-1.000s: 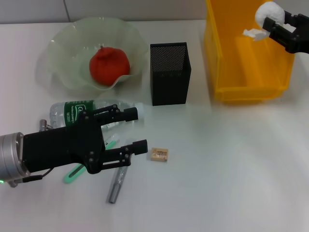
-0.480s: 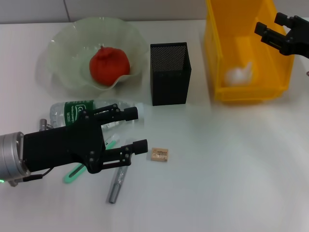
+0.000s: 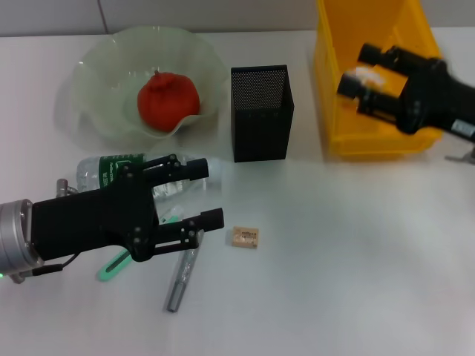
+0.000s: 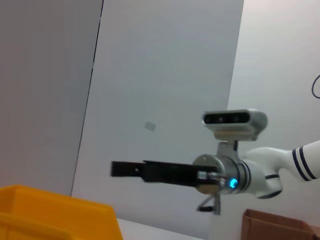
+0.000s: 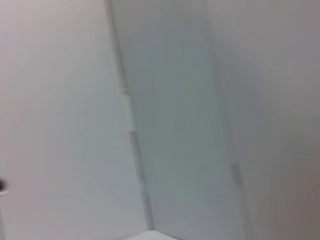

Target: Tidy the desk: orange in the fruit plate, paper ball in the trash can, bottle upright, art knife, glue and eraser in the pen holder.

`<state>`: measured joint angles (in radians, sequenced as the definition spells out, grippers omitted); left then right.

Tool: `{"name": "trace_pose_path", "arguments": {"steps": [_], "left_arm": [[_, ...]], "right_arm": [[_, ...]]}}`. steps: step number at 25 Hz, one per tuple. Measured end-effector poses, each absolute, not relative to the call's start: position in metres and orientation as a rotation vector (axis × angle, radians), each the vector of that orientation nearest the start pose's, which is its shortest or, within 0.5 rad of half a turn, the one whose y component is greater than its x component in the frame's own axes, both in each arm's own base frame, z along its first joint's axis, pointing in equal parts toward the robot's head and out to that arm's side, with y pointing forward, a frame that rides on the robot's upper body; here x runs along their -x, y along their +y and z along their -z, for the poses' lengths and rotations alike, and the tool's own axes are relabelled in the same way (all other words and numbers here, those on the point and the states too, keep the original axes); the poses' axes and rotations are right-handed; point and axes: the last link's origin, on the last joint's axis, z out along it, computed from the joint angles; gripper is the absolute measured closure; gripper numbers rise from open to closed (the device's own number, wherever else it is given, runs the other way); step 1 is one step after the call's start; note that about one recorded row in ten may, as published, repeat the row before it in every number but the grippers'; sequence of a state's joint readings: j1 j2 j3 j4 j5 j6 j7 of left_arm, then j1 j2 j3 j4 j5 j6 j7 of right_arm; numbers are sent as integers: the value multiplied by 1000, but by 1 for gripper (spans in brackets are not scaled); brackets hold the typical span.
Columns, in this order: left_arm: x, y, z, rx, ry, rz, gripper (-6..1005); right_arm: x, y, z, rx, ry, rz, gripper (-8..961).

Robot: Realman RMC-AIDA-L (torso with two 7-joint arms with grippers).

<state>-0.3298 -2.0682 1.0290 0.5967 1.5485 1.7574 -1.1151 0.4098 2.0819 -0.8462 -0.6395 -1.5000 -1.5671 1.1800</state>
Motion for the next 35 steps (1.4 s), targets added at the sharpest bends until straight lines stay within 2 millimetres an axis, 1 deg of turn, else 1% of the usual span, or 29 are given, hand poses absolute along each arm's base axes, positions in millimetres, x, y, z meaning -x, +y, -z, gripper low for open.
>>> {"name": "trace_pose_path", "arguments": {"steps": [1,3,6,7,8,11,12,13,15,24,28,30,33,34,35], "left_arm": [[254,260,12,2744,-358,1142,270],[255,260,11,2742,-358,1139,270],[255,261,10,2740,-359,1136,271],[255,261,10,2740,-357,1135,271],[255,262,10,2740,-352,1133,271],[254,265,7,2727,-343,1130,271],[255,267,5,2717,-345,1130,271],[255,268,4,2711,-347,1128,271],[256,272,0,2703,-345,1112,271],[258,278,-5,2699,-335,1081,271],[254,284,-10,2709,-351,1070,271],[246,299,-18,2759,-411,976,271],[244,303,-19,2785,-437,924,270],[238,310,-20,2822,-484,842,270],[235,316,-19,2853,-493,761,270]], "right_arm": [[-249,321,-19,2445,410,-1091,270],[-248,312,-10,2497,387,-1098,270],[-250,298,8,2580,382,-1083,270],[-250,290,20,2628,391,-1078,270],[-250,290,20,2628,391,-1078,271],[-248,274,43,2751,311,-1052,271],[-248,274,43,2751,311,-1052,271],[-247,270,47,2779,288,-1039,271],[-249,266,52,2798,291,-1021,271],[-256,261,55,2789,307,-1011,269],[-260,257,57,2779,313,-1011,269],[-262,255,59,2777,334,-1014,269],[-262,254,59,2777,340,-1013,269],[-262,254,59,2776,342,-1014,269],[-262,254,60,2774,344,-1015,269]]}}
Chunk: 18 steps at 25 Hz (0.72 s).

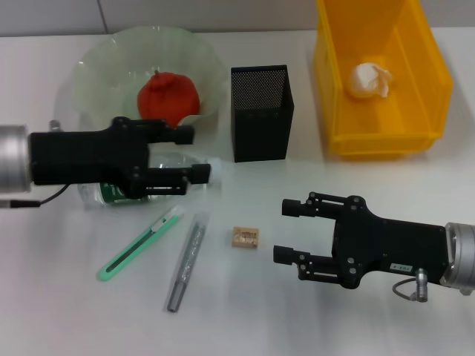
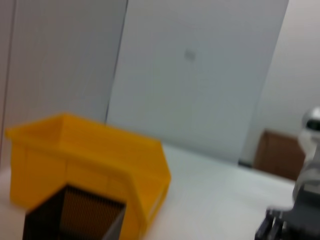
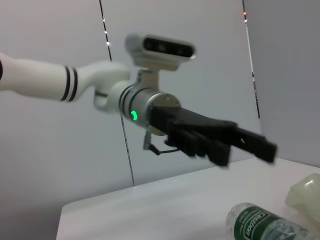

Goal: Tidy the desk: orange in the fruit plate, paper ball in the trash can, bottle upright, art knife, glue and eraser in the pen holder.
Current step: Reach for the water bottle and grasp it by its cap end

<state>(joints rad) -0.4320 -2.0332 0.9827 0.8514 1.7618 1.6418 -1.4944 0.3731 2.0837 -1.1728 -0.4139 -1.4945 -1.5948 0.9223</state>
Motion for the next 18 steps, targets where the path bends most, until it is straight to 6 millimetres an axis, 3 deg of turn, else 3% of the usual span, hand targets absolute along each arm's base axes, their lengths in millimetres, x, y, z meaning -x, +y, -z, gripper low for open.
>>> {"name": "trace_pose_path", "arguments": {"steps": [2,4,8,18], "left_arm": [[235,316,-19,2853,-493,761,270],[224,329,-13,2925,-539,568,270],[215,336,-6,2947,-507,488,270],[214,342,-9,2920,-498,466,271]], "right_arm": [[-262,254,60,2773,345,-1015,269],[-262,254,60,2773,346,-1015,269],[-265,251,62,2774,375,-1017,269],[-273,244,62,2759,422,-998,269]]}}
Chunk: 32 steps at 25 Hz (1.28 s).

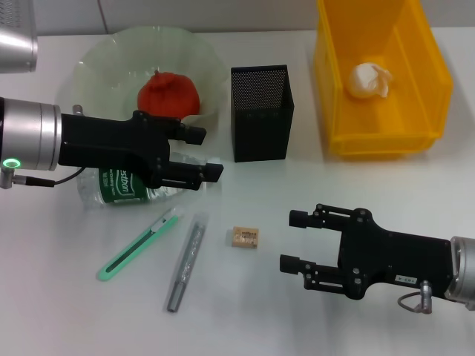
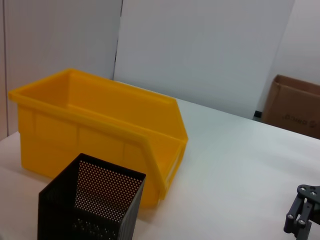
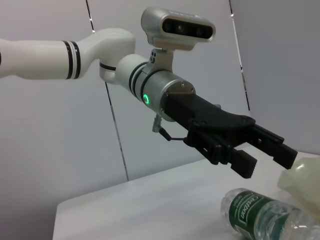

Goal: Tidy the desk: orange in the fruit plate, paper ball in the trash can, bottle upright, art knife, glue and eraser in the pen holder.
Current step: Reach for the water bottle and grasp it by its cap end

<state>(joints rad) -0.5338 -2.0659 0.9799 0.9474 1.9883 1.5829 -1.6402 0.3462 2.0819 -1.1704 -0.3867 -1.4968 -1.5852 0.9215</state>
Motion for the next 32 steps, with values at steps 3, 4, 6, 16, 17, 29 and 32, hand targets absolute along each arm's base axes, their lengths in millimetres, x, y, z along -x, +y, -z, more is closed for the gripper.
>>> {"name": "trace_pose_path", "arguments": {"steps": [3,4,6,16,17,29,32], "left_arm": [[212,344,-11,2917,-501,440,271],[210,345,-12,2914,-501,419,271],[207,348,-15,2908,-493,388,271],[161,367,-6,2890,-334,-125,271],[156,367,-1,2890,-299,-178,271],[145,367,30,2819,-179,-563,272],[145,366,40,2780,-127,-650,273]], "right_arm": [[-274,244,62,2758,424,-994,269],[-274,245,62,2757,425,-993,269],[-274,245,63,2758,424,-987,270],[-275,245,64,2758,439,-982,270],[-275,243,65,2756,449,-984,270],[-275,243,66,2753,455,-989,270],[-275,244,66,2754,452,-990,270]]}}
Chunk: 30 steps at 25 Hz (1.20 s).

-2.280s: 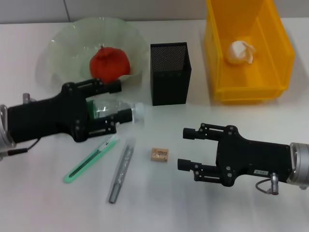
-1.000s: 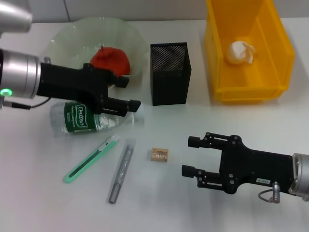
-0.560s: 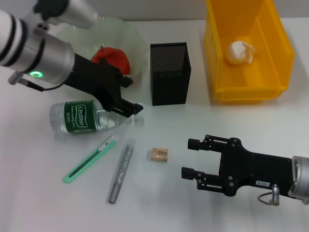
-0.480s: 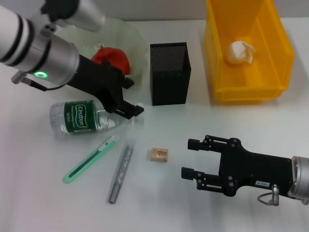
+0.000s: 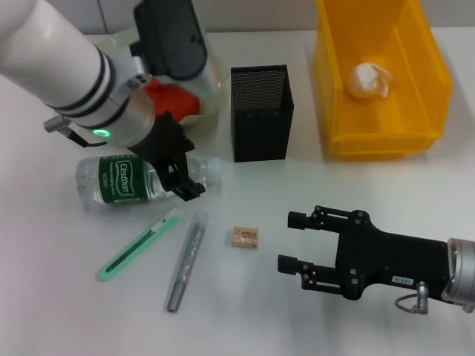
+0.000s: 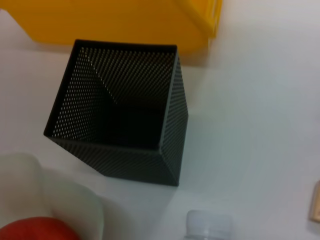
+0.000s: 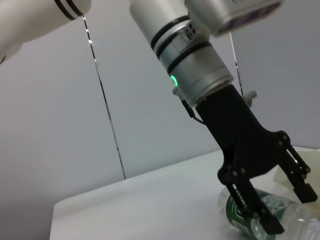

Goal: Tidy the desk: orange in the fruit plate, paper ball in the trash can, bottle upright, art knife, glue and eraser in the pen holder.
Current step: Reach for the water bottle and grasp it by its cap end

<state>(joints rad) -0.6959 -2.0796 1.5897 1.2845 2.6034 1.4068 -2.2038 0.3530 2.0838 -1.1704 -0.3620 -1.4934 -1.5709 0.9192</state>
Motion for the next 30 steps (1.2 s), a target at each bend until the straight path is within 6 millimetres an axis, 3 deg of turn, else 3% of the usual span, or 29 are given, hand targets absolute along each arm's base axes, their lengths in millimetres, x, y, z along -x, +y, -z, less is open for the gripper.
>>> {"name": "trace_pose_path", "arguments": {"steps": [30], "left_arm": [[158,375,70,2724,-27,-677,283]], "right_arm": [[-273,247,67,2746,458,-986,270]]}}
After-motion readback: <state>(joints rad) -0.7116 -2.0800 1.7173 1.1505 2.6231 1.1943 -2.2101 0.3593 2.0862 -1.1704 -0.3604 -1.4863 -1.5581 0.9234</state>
